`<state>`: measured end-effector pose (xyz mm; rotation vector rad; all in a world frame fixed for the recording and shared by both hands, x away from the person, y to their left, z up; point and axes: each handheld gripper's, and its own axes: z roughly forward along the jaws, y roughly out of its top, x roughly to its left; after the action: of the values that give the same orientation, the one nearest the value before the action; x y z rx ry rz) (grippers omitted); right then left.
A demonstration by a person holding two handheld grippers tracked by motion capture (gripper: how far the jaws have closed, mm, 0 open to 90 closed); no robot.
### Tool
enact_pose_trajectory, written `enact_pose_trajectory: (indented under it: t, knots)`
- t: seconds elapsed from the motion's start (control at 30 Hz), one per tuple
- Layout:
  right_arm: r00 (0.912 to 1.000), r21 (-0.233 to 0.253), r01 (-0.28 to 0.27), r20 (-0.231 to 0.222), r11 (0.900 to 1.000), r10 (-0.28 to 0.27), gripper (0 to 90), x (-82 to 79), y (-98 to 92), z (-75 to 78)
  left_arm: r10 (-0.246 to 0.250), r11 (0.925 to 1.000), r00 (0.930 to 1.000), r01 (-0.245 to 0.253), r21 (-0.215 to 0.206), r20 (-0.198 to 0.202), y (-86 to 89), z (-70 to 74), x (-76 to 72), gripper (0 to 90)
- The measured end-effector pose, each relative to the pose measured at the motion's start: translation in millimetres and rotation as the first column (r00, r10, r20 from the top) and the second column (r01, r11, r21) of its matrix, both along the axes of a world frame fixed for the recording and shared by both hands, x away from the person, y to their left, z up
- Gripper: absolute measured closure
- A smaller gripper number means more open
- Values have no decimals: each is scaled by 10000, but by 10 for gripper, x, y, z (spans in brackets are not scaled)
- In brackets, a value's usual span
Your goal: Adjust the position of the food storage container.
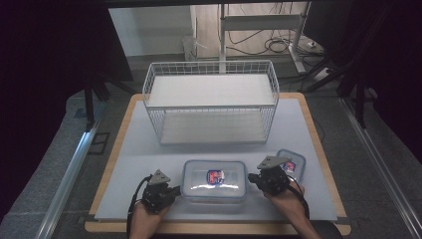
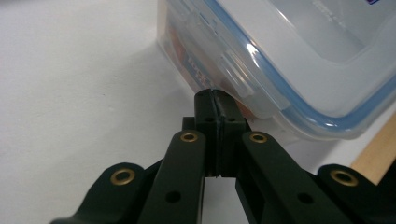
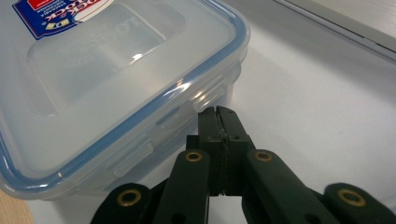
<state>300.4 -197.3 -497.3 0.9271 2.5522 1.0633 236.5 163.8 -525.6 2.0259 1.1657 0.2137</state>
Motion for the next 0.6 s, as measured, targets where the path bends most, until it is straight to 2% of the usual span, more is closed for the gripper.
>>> enact_pose_trajectory:
  t: [0.1,0.27,0.3,0.33,0.5,0.6]
  knots:
    - [9998,31,23,199,10000,-23,851,-37,-43,49,343,9978,9978,-374,544,567,74,50,-48,790]
    - [9995,278,-34,307,9996,25,760,-116,-154,107,626,9934,9925,-721,890,1046,217,53,-130,578]
    - [9994,292,-162,318,9994,152,693,-154,-191,111,645,9925,9920,-750,967,1082,236,53,-141,492]
    - [9994,292,-162,318,9994,152,693,-154,-191,111,653,9922,9915,-766,987,1129,246,53,-148,492]
    - [9988,153,-193,457,9997,186,563,-238,-256,89,522,9931,9903,-650,978,1284,291,40,-169,303]
    - [9983,82,-179,547,9998,174,485,-260,-284,84,461,9915,9908,-609,1154,1273,310,15,-177,249]
